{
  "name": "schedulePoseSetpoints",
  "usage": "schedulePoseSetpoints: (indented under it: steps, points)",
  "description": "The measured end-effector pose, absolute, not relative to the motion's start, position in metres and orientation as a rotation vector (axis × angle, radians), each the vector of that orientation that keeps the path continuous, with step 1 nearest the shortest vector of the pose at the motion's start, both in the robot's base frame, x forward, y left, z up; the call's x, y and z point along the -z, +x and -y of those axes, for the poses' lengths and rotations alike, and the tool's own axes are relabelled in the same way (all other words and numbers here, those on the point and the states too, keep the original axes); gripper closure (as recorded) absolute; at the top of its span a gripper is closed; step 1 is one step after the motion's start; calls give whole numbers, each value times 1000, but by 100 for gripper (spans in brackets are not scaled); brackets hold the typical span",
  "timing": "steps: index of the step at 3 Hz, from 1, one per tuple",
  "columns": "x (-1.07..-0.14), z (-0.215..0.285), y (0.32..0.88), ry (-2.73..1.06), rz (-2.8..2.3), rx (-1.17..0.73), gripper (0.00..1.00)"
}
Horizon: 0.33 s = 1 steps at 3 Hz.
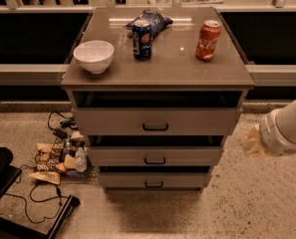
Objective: Close top drawer
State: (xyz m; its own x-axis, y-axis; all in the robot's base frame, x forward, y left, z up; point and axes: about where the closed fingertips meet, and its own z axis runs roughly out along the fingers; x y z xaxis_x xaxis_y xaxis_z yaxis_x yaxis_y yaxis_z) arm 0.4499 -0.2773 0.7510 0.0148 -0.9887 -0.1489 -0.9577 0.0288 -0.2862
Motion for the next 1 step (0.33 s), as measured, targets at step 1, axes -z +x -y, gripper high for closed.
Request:
schedulePoseSetpoints:
  steps: [1]
  points:
    - [-793,298,470,-1944,-2029,278,100]
